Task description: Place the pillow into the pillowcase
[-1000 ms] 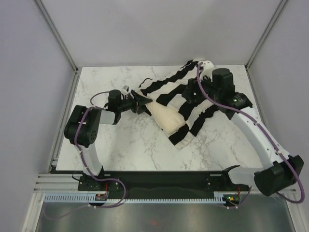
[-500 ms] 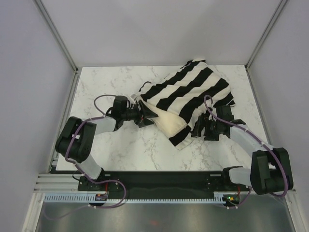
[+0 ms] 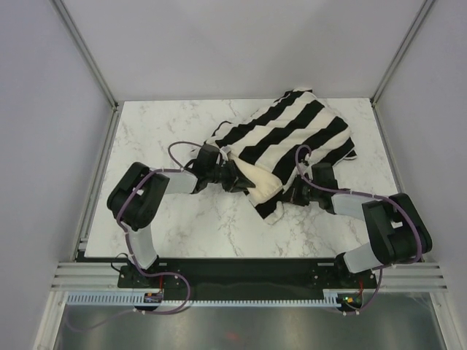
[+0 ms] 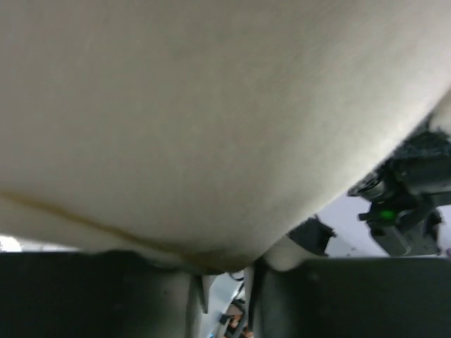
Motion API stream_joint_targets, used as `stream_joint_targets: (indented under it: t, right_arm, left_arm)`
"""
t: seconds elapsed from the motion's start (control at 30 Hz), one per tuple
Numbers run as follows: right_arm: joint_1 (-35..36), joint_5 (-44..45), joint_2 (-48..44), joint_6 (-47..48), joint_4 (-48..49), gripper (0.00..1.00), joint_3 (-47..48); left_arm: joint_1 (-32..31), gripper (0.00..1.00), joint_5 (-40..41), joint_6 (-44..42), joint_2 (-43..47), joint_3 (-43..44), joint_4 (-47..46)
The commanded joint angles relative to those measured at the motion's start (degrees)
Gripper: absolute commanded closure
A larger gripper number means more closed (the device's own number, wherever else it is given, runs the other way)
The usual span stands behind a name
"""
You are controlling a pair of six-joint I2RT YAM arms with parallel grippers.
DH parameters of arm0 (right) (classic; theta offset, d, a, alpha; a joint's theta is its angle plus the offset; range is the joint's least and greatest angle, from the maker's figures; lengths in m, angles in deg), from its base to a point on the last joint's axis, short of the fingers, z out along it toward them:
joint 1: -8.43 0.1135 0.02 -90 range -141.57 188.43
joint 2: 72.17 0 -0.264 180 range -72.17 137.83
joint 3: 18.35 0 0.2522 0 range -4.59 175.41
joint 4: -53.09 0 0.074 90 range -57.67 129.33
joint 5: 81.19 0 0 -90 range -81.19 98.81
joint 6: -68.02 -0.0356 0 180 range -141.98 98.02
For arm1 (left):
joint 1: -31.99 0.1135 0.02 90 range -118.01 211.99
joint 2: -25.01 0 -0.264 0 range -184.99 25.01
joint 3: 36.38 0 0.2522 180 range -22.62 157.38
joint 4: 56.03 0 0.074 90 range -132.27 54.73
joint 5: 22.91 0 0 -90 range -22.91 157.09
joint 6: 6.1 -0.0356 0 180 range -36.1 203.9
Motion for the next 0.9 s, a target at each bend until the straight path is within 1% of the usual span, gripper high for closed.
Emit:
stream_joint_targets:
  t: [0.0,0.03,0.07,0.1,0.13,0.17,0.2,0.27,0.3,0.33,0.37,0.4,0.43,0.47,0.5,0.53,0.57,0.6,0.63,0.67,0.7,0.73,0.77,0.8,0.83,0.87]
  right_arm:
    - [4.7,-6.2,-0.6,-2.1,7.3,1.0,3.6]
    - [6.7,-7.0,-2.7,-2.1,4.5,1.0,4.6]
    - [8.9,-7.7,-4.5,-2.5,4.5,1.0,5.0]
    - [13.8,-8.0,-6.7,-2.9,4.6,1.0,5.1]
    - [16.4,-7.8,-11.3,-3.9,4.1,1.0,5.1]
    - [18.8,-7.9,-13.4,-4.4,4.0,1.0,5.1]
    - [23.5,-8.1,-15.2,-4.8,3.2,1.0,5.8]
    - [28.9,-9.0,-18.6,-5.1,0.2,1.0,6.7]
    - [29.5,-9.5,-19.4,-4.3,-1.1,1.0,7.3]
    - [29.5,-11.2,-20.5,-3.1,-4.6,1.0,7.6]
    - [29.1,-12.0,-21.0,1.3,-7.6,1.0,8.0]
    - [27.6,-13.4,-21.6,3.2,-10.1,1.0,9.0]
    - [26.9,-16.3,-21.6,6.5,-16.9,1.0,9.8]
    - [25.8,-18.6,-21.2,10.4,-22.6,0.91,11.6]
    - [24.6,-17.3,-20.9,19.1,-28.5,0.75,17.5]
    - [21.2,-14.8,-20.2,22.7,-37.8,0.58,20.7]
    - [21.1,-12.3,-19.7,25.5,-41.0,0.57,24.2]
    - [17.5,-9.2,-19.1,28.8,-42.7,0.55,30.5]
    - [16.1,-5.4,-17.7,29.1,-43.7,0.52,33.3]
    - [15.3,-1.2,-16.5,29.6,-43.5,0.52,35.8]
    - [14.7,4.8,-14.9,31.6,-43.4,0.5,40.1]
    - [14.7,9.1,-11.1,32.0,-42.5,0.46,41.8]
    - [14.7,12.8,-8.9,32.3,-41.9,0.45,43.1]
    - [14.7,18.5,-6.5,32.4,-41.8,0.43,45.2]
    - [14.7,20.6,-1.7,34.6,-41.7,0.4,45.8]
    - [14.7,21.6,0.7,35.4,-42.0,0.4,46.5]
  left_arm:
    - [-0.3,0.82,1.0,3.6,-1.4,4.0,-7.2]
    - [-0.2,0.88,1.1,5.5,-1.6,4.5,-8.4]
    - [0.0,0.96,1.5,6.3,-1.6,5.3,-8.9]
    - [0.0,0.98,1.8,7.2,-2.4,7.3,-9.3]
    - [0.0,0.98,1.8,7.2,-2.7,8.1,-9.3]
    - [-0.2,0.98,1.8,7.2,-3.1,8.7,-9.3]
    - [-0.3,0.98,1.8,7.2,-3.9,10.0,-9.3]
    - [-1.0,0.98,1.8,7.2,-4.6,11.3,-9.3]
    - [-1.2,0.98,3.7,15.4,-4.8,11.9,-16.4]
    - [-1.3,0.98,3.9,16.2,-5.4,12.0,-16.9]
    - [-1.4,0.98,3.9,16.2,-5.5,11.9,-16.9]
    - [-1.4,0.98,3.9,16.2,-5.5,11.5,-16.9]
    - [-1.4,0.98,3.9,16.2,-5.5,11.2,-16.9]
    - [-1.4,0.98,3.9,16.2,-5.5,10.9,-16.9]
    - [-1.4,0.98,3.9,16.2,-5.4,9.7,-16.9]
    - [-1.5,0.98,3.1,17.2,-5.0,8.2,-17.8]
    - [-1.6,0.98,3.1,14.0,-4.8,8.1,-16.5]
    - [-1.7,0.98,3.0,13.3,-4.5,6.6,-16.2]
    - [-1.7,0.98,2.9,11.8,-4.2,6.0,-15.8]
    - [-1.7,0.98,2.6,11.1,-3.8,5.3,-14.9]
    - [-1.7,0.98,2.3,9.4,-3.7,4.5,-14.4]
    - [-1.7,0.98,2.2,8.4,-3.4,4.1,-13.8]
    - [-1.6,0.98,2.2,7.6,-3.2,3.9,-13.5]
    - [-1.6,0.98,2.2,7.1,-3.0,3.4,-12.9]
    - [-1.5,0.98,2.2,6.7,-2.9,3.1,-13.0]
    - [-1.4,0.98,2.3,6.4,-2.7,3.0,-13.0]
